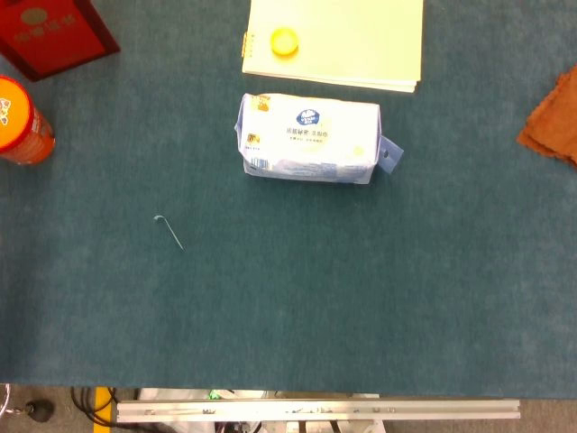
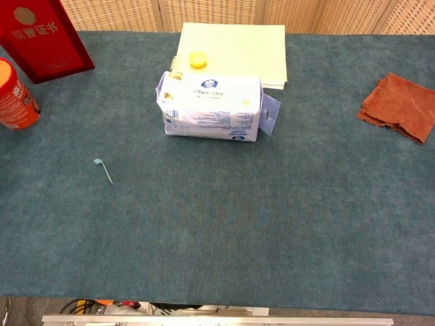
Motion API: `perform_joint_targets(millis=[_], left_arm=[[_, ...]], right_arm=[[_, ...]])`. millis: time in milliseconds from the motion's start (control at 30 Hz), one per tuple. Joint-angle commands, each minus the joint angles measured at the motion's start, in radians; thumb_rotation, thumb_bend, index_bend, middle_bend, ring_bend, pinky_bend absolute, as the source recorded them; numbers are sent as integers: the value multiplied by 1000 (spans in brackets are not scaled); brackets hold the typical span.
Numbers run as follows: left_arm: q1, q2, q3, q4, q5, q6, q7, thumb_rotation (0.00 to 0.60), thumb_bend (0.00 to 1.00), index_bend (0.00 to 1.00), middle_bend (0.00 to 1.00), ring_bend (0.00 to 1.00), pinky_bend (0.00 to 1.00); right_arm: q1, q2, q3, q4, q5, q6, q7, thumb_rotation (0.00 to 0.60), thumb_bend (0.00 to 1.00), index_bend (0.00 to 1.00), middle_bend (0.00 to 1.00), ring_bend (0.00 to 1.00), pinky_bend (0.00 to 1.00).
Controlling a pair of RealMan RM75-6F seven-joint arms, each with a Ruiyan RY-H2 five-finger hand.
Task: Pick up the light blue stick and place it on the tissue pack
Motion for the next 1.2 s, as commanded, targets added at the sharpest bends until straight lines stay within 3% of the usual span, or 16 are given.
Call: perform_joint_targets(millis=[33,367,533,733,833,1000,1200], left_arm=[[0,1,1,0,-1,-1,0,600,389,241,332,348,299],[-17,13,6,4,24,-20,-14,600,389,249,339,352,300],[-43,28,18,0,46,-62,-18,600,389,255,416,386,420],[-101,42,29,27,103,-128,-28,600,389,307,551,545,610],[-140,48,43,37,142,-181,6,600,389,343,694,660,685],[-225,46,65,64,205,-291,-5,600,389,341,812,791,766],[-312,1,82,149,306,-327,-74,600,388,321,904,886,838]], right_arm=[[2,0,2,0,1,0,-1,600,359,107,345,338,576],[12,13,22,-12,-4,20,5,600,359,107,345,338,576],[16,23,33,-21,4,24,-3,600,359,107,345,339,576],[27,40,45,-44,14,16,-18,600,359,107,345,339,576],[32,44,49,-58,21,8,-27,600,358,107,345,339,576],[38,43,46,-74,19,-4,-45,600,359,107,345,339,576],[40,41,45,-86,24,-9,-64,600,359,107,345,339,576]])
